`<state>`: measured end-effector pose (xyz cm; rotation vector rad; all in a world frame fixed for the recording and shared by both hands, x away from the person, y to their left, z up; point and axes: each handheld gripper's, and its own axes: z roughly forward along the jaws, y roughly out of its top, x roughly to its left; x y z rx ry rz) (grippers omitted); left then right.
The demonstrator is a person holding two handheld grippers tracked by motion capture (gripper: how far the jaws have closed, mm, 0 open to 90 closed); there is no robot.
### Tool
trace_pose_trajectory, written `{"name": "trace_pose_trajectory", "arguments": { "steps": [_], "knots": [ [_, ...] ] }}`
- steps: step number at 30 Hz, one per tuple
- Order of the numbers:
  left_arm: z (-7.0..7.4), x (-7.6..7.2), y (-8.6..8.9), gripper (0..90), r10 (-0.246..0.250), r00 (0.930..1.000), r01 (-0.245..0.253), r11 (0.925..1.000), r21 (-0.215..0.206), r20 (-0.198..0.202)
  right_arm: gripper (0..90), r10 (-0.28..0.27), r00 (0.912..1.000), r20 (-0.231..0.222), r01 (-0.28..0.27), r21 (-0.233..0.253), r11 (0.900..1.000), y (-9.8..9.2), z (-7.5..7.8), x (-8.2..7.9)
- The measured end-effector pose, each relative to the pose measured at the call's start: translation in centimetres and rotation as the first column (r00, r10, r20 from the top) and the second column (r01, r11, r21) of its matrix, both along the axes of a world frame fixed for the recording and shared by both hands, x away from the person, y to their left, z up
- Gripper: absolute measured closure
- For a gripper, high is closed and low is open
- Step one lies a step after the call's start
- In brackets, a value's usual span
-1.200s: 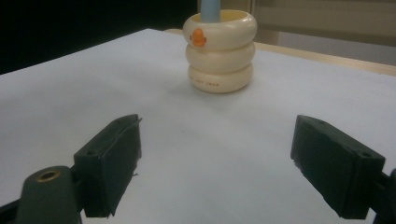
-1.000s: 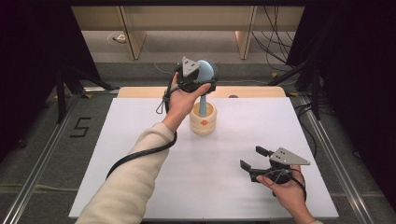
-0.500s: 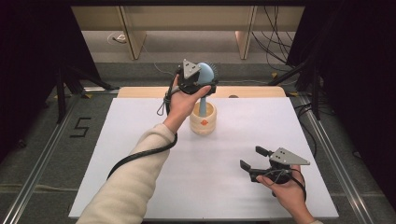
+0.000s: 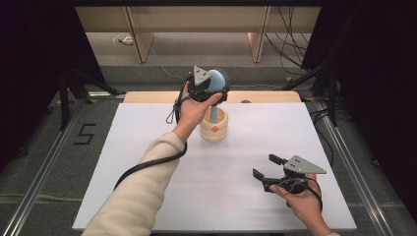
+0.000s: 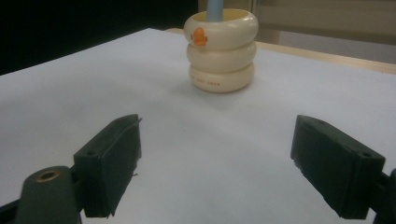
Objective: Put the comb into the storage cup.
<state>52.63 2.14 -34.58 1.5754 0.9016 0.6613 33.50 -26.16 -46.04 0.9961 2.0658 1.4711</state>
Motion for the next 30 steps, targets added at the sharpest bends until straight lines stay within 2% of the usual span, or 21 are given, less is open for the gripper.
{"name": "trace_pose_trajectory", "arguments": {
  "steps": [30],
  "knots": [
    [-1.9,0.2,0.1,19.4,0.004,0.9992,-0.004,1.0,-0.003,-0.04,17.0,0.001,1.0,0.003,-0.001,0.001,1.0,0.0,0.0,0.0]
  ]
}}
